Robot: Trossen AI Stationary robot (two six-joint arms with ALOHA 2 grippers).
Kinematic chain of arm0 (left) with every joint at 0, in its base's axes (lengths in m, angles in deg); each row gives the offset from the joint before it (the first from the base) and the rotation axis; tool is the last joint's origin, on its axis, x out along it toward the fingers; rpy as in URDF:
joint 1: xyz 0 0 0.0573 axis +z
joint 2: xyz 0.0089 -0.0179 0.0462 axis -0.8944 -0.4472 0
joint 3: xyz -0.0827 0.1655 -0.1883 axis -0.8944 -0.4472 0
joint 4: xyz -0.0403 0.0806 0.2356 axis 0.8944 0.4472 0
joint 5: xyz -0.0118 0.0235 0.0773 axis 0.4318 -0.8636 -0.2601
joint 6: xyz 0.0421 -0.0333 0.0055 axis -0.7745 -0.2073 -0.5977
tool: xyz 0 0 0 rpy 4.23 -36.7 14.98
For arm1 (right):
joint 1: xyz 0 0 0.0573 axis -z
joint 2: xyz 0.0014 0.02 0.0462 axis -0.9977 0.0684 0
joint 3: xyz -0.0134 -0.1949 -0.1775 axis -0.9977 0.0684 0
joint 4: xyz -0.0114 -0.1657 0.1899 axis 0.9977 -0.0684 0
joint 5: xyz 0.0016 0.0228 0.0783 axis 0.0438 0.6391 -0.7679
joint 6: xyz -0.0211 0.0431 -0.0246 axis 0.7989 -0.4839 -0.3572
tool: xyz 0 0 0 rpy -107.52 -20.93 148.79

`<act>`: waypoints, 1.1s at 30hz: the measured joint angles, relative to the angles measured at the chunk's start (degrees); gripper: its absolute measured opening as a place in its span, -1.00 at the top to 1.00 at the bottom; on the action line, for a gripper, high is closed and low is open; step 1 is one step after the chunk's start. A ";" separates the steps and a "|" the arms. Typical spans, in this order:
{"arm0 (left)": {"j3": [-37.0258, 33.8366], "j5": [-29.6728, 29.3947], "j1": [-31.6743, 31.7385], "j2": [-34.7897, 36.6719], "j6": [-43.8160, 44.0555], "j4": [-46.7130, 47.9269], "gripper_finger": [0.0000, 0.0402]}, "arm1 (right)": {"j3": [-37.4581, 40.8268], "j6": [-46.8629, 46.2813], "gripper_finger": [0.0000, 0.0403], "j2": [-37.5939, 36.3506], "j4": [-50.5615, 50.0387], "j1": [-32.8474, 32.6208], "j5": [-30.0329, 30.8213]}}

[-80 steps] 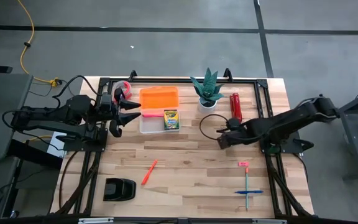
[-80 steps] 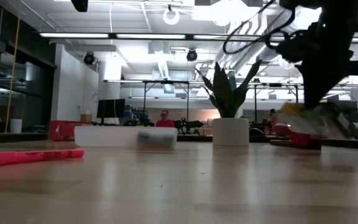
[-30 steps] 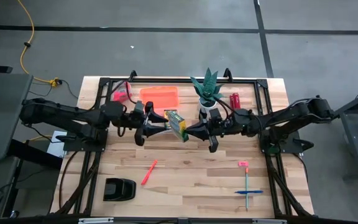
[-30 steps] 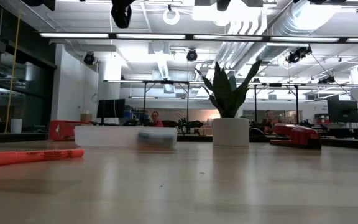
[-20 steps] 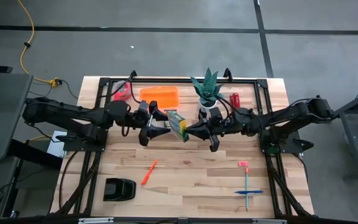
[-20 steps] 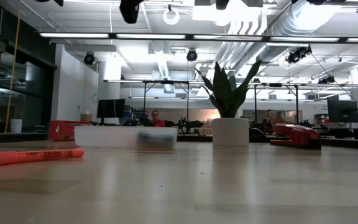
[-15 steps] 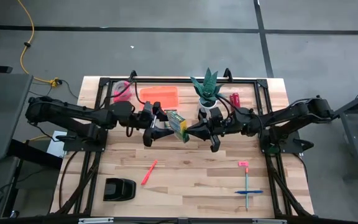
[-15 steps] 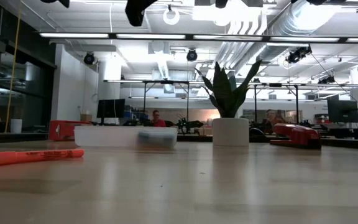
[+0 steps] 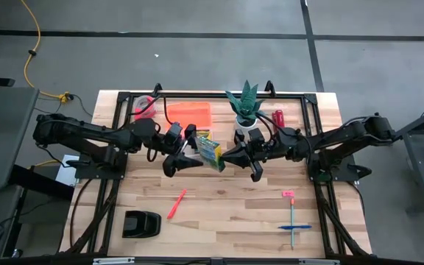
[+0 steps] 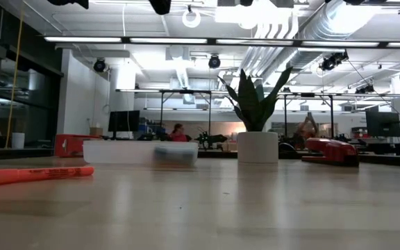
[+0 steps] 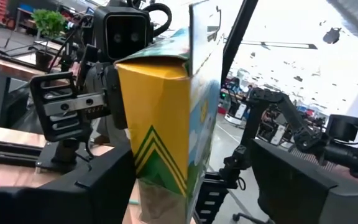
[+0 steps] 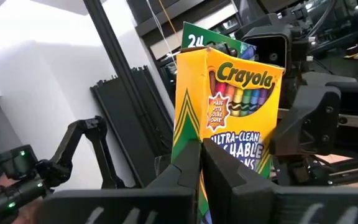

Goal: Pack school essentials
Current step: Put the yellow crayon box into the orange supply box

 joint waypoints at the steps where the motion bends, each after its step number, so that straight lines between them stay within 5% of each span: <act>1: 0.00 -0.11 0.00 0.00 -0.02 0.00 -0.39 | 0.00 0.00 1.00 0.00 -0.02 0.00 0.00; 17: 0.00 -0.32 -0.04 0.00 -1.91 -0.08 0.57 | 0.00 0.08 1.00 0.00 -0.07 0.00 -0.18; 27: 0.00 -0.18 0.12 0.07 -3.65 -0.09 0.65 | 0.00 -4.55 0.95 -0.53 -0.81 0.04 -0.16; 33: -0.02 1.39 2.30 0.51 -3.01 1.38 0.65 | -0.04 -5.06 0.51 -4.89 -6.65 0.23 2.94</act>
